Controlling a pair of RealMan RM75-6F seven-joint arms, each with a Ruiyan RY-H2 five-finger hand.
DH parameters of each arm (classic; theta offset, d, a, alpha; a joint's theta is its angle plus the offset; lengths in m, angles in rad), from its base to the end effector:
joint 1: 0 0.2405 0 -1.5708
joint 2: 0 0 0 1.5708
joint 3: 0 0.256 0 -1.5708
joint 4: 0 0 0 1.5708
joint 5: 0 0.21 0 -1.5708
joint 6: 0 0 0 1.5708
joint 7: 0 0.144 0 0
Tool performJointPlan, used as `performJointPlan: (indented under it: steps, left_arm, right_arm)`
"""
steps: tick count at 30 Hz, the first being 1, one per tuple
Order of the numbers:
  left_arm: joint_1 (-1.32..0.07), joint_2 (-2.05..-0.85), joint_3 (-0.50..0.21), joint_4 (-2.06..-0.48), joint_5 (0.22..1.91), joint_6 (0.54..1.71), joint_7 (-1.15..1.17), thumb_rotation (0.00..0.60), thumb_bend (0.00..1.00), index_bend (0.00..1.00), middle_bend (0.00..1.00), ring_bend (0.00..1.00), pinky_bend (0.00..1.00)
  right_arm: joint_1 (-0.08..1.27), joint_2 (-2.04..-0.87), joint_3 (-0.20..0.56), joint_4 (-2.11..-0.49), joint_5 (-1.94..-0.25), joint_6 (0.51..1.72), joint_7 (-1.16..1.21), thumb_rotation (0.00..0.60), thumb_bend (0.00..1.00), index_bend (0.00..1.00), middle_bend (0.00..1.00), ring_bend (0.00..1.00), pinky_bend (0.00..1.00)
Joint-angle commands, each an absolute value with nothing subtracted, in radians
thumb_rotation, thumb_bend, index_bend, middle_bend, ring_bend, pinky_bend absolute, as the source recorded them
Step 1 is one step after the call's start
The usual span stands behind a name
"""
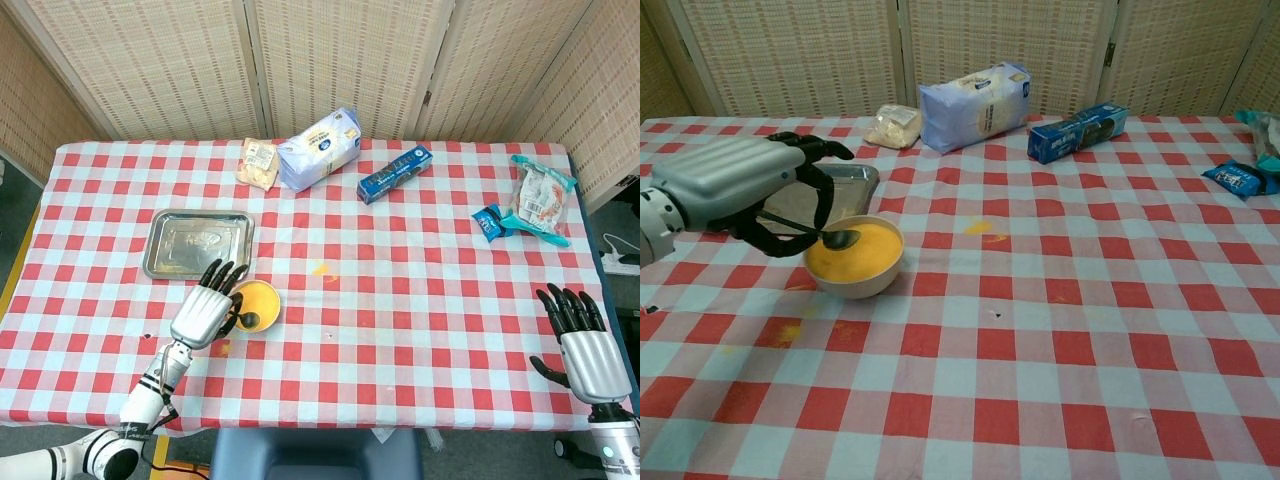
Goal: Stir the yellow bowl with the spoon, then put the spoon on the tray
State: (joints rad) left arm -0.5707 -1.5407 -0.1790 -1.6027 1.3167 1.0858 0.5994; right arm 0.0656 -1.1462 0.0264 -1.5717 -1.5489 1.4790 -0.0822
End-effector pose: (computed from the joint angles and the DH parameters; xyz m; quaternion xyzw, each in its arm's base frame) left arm -0.1489 0.2986 -0.0026 -0.7622 -0.2691 -0.3704 0.4577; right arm -0.3158 -0.1703 0.1473 0.6279 -0.3621 0.3554 0.5903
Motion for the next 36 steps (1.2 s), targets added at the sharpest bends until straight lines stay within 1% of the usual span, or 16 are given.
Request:
performJointPlan:
  steps: [1, 7, 12, 22, 28, 31, 34, 36]
  left_arm:
    - [-0.614, -1.591, -0.196, -1.580, 1.258, 1.054, 0.662, 0.600, 0.56, 0.65, 0.06, 0.00, 0.00]
    - [-0.655, -1.636, -0.205, -1.532, 1.179, 1.025, 0.707, 0.600, 0.56, 0.66, 0.06, 0.00, 0.00]
    - [-0.678, -1.656, -0.216, -1.504, 1.138, 1.022, 0.708, 0.600, 0.56, 0.66, 0.07, 0.00, 0.00]
    - [-0.712, -1.655, -0.202, -1.493, 1.069, 1.008, 0.746, 0.600, 0.55, 0.58, 0.07, 0.00, 0.00]
    - [-0.718, -1.643, -0.202, -1.481, 1.039, 1.027, 0.748, 0.600, 0.55, 0.58, 0.07, 0.00, 0.00]
    - [-0.715, -1.634, -0.189, -1.480, 1.043, 1.038, 0.742, 0.600, 0.55, 0.59, 0.07, 0.00, 0.00]
    - [-0.713, -1.623, -0.178, -1.488, 1.036, 1.036, 0.737, 0.600, 0.55, 0.54, 0.06, 0.00, 0.00]
    - [-0.713, -1.613, -0.172, -1.497, 1.033, 1.038, 0.739, 0.600, 0.55, 0.48, 0.06, 0.00, 0.00]
  right_arm:
    - [0.068, -1.145, 0.027, -1.572, -1.547, 1.475, -0.078, 0.600, 0.08, 0.00, 0.00, 0.00, 0.00]
    - [0.068, -1.140, 0.028, -1.574, -1.547, 1.476, -0.070, 0.600, 0.08, 0.00, 0.00, 0.00, 0.00]
    - [0.070, -1.139, 0.028, -1.573, -1.544, 1.471, -0.069, 0.600, 0.08, 0.00, 0.00, 0.00, 0.00]
    - [0.075, -1.143, 0.033, -1.571, -1.532, 1.460, -0.074, 0.600, 0.08, 0.00, 0.00, 0.00, 0.00]
    - [0.079, -1.145, 0.034, -1.569, -1.525, 1.451, -0.077, 0.600, 0.08, 0.00, 0.00, 0.00, 0.00]
    - [0.080, -1.147, 0.034, -1.568, -1.523, 1.447, -0.079, 0.600, 0.08, 0.00, 0.00, 0.00, 0.00]
    - [0.083, -1.149, 0.034, -1.568, -1.522, 1.443, -0.083, 0.600, 0.08, 0.00, 0.00, 0.00, 0.00]
    - [0.084, -1.151, 0.034, -1.569, -1.522, 1.443, -0.086, 0.600, 0.08, 0.00, 0.00, 0.00, 0.00]
